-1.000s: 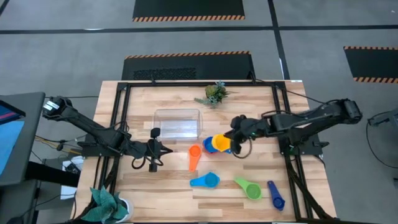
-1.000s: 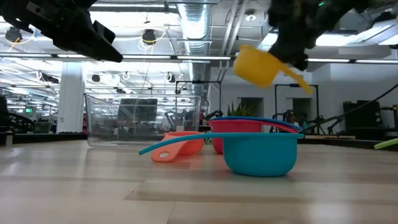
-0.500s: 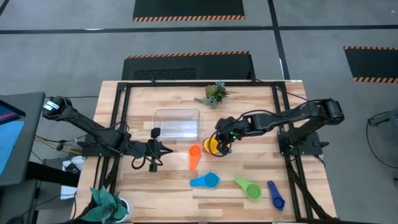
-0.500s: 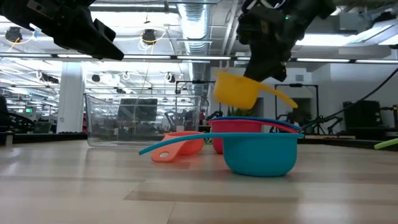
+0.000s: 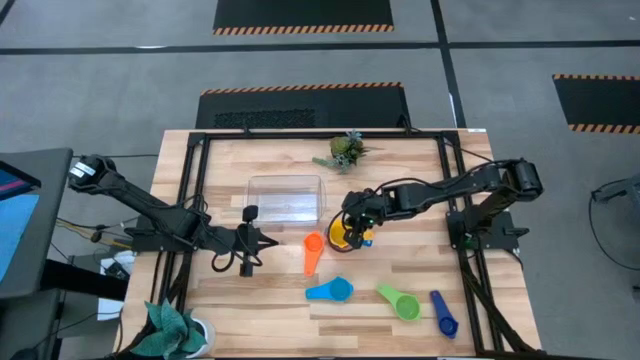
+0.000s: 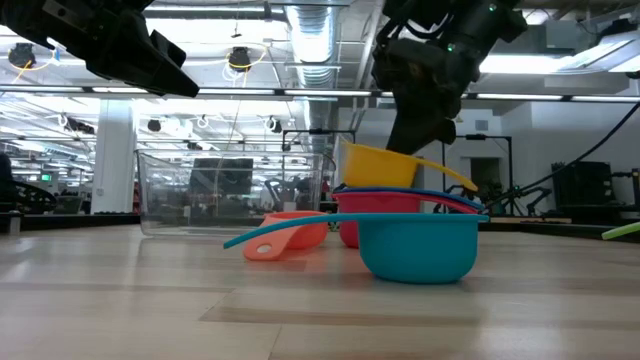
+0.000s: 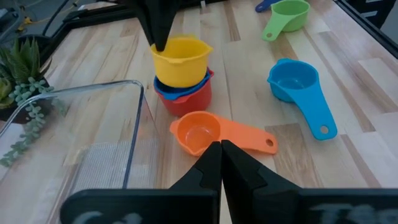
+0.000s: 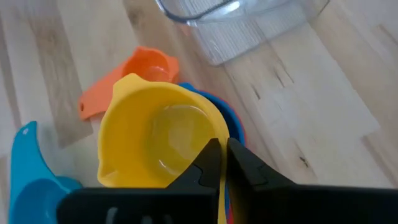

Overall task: Nest measuring cups in basket
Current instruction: Stack the yellow measuring cup on top of the blue measuring cup

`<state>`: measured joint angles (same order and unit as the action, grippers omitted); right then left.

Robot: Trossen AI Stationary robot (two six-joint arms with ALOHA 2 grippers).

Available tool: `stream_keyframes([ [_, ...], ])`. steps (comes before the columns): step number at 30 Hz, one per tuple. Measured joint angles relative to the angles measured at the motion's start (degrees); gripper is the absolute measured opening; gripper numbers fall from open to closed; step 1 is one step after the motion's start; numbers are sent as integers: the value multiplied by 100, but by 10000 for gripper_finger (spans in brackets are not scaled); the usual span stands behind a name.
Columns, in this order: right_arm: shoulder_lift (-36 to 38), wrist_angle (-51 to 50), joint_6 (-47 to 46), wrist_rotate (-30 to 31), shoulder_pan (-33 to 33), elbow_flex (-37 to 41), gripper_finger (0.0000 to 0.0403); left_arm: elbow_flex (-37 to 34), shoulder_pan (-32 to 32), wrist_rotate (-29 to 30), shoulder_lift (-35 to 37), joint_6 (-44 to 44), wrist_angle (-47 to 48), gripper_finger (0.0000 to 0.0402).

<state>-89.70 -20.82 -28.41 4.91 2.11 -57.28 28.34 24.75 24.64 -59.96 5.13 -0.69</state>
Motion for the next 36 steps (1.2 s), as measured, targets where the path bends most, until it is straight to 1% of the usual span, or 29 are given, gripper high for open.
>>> stream_keyframes([
  [7,12,-86,62,-12,-2,2,43,0,0,-1,0,0,-7,0],
  [11,12,-236,193,-22,-2,2,45,0,0,-2,0,2,-7,0],
  [22,12,-172,511,-20,0,2,48,0,0,-7,0,2,-7,0],
  [27,12,-181,518,-43,13,2,70,0,0,-12,0,2,-4,0],
  [36,12,-186,588,-50,12,2,129,0,1,-11,0,2,-4,0],
])
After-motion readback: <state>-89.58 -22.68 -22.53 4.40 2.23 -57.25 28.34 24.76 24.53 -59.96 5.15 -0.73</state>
